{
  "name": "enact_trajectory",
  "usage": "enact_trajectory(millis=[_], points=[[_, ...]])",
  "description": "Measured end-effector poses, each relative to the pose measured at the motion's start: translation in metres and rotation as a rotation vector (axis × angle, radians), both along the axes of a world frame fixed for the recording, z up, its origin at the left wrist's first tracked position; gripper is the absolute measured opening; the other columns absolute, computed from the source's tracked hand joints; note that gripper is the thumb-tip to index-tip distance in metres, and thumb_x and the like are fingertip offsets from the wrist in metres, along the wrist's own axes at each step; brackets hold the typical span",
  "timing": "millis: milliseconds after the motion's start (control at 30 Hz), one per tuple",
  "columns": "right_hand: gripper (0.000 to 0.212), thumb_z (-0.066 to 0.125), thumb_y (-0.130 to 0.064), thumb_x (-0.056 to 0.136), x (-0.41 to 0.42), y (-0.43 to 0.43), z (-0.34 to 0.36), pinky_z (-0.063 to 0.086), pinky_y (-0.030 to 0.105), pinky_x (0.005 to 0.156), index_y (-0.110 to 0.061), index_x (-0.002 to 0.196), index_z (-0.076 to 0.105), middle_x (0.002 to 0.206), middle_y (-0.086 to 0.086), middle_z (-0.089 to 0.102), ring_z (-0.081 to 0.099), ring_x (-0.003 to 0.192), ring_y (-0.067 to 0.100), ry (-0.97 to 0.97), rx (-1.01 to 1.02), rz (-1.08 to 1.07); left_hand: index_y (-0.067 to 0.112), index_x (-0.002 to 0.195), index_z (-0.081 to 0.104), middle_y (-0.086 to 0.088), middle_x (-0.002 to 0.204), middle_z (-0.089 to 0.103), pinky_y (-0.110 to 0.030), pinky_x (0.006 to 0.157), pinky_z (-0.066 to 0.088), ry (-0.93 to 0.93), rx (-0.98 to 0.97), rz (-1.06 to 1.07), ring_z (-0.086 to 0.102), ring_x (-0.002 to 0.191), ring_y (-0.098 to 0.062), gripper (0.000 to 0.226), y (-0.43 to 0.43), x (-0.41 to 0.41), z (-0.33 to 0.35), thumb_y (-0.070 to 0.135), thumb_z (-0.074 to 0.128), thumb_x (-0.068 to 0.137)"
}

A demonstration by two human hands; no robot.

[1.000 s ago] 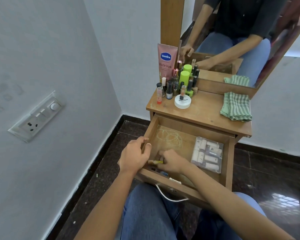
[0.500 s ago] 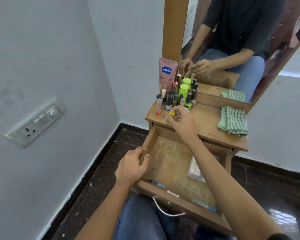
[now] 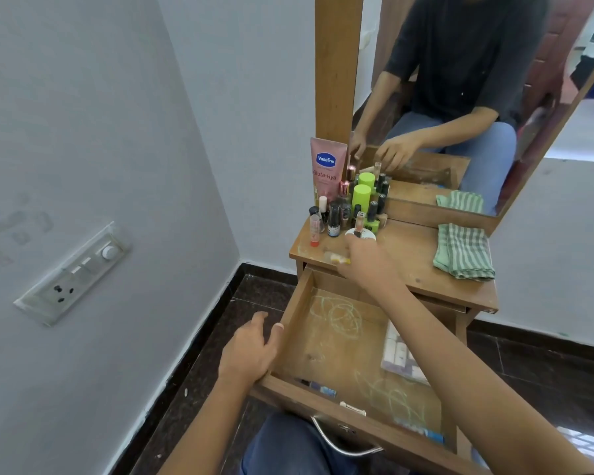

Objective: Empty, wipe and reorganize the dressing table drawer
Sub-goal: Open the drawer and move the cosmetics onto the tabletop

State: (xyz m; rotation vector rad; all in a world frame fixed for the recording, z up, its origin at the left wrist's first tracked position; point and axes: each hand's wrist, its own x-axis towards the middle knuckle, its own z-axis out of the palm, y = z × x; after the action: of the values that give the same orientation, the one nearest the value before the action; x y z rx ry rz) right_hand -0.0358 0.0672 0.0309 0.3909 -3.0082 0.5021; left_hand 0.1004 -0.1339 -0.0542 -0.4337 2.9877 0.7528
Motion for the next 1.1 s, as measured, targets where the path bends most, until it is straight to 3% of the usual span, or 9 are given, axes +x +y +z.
enact_trajectory(millis=[100,167,267,333,433,633,833,1000,1100], points=[[0.021,0.055,-0.018,0.090,0.006,-0.002,-0.002,0.039,0.031,0.064,-0.009,0.110,0.055,0.105,0.012,0.060,0.058,0.097,0.028,-0.057,0.246,-0.015,0.022,0.143,0.041,0.000,0.115,0.065,-0.036,0.079,0.052,0.015,0.052,0.001,0.063,0.096,-0.016,0.056,0.000,0.000,-0.005,0.054,0.037,0.098],[0.018,0.054,-0.017,0.090,0.009,-0.004,-0.005,0.039,0.028,0.062,-0.008,0.106,0.059,0.099,0.012,0.062,0.058,0.092,0.026,-0.053,0.188,-0.025,0.023,0.142,0.042,0.001,0.113,0.066,-0.035,0.078,0.051,0.027,0.074,0.004,0.063,0.094,-0.015,0.053,0.001,0.000,-0.004,0.053,0.038,0.098],[0.018,0.054,-0.023,0.093,0.009,-0.012,-0.011,0.038,0.029,0.052,-0.007,0.091,0.062,0.076,0.008,0.065,0.057,0.069,0.020,-0.003,-0.293,-0.053,0.024,0.140,0.045,0.004,0.110,0.067,-0.036,0.080,0.053,0.038,0.104,0.027,0.063,0.092,-0.013,0.050,0.000,0.000,-0.004,0.052,0.037,0.098],[0.022,0.055,-0.026,0.095,0.005,-0.022,-0.016,0.044,0.029,0.057,-0.007,0.085,0.059,0.070,0.007,0.064,0.057,0.064,0.016,0.062,-0.607,-0.099,0.024,0.139,0.047,0.003,0.112,0.068,-0.038,0.083,0.053,0.063,0.114,0.032,0.063,0.095,-0.013,0.049,0.000,0.000,-0.003,0.049,0.037,0.099],[0.019,0.054,-0.021,0.096,-0.007,-0.036,-0.030,0.049,0.031,0.059,-0.008,0.082,0.054,0.071,0.007,0.063,0.060,0.065,0.017,0.144,-0.745,-0.138,0.025,0.138,0.048,0.003,0.113,0.068,-0.036,0.082,0.052,0.093,0.124,0.037,0.063,0.098,-0.014,0.046,-0.001,0.001,-0.003,0.047,0.037,0.100],[0.009,0.059,-0.014,0.091,-0.030,-0.049,-0.056,0.044,0.032,0.062,-0.005,0.090,0.058,0.078,0.009,0.059,0.054,0.072,0.021,0.169,-0.702,-0.165,0.025,0.134,0.051,0.004,0.105,0.069,-0.035,0.079,0.052,0.085,0.140,0.033,0.064,0.093,-0.014,0.042,-0.001,0.001,-0.006,0.046,0.037,0.100],[0.010,0.057,-0.007,0.091,-0.033,-0.054,-0.059,0.036,0.025,0.065,-0.001,0.098,0.059,0.086,0.011,0.059,0.053,0.078,0.020,0.207,-0.651,-0.189,0.025,0.134,0.053,0.003,0.116,0.069,-0.033,0.082,0.051,0.094,0.154,0.033,0.064,0.100,-0.016,0.043,0.000,0.000,-0.006,0.047,0.040,0.100],[0.010,0.057,-0.008,0.091,-0.037,-0.056,-0.063,0.039,0.026,0.065,-0.002,0.099,0.059,0.090,0.012,0.061,0.056,0.080,0.022,0.199,-0.641,-0.207,0.025,0.132,0.055,0.004,0.113,0.070,-0.035,0.082,0.053,0.091,0.170,0.042,0.064,0.096,-0.013,0.044,0.000,0.000,-0.006,0.049,0.039,0.099],[0.017,0.059,-0.008,0.091,-0.032,-0.052,-0.062,0.051,0.033,0.071,-0.004,0.107,0.060,0.092,0.009,0.062,0.058,0.082,0.020,0.198,-0.689,-0.190,0.025,0.129,0.057,0.004,0.113,0.070,-0.037,0.082,0.053,0.096,0.186,0.046,0.064,0.094,-0.014,0.041,0.000,0.002,-0.003,0.048,0.040,0.099]])
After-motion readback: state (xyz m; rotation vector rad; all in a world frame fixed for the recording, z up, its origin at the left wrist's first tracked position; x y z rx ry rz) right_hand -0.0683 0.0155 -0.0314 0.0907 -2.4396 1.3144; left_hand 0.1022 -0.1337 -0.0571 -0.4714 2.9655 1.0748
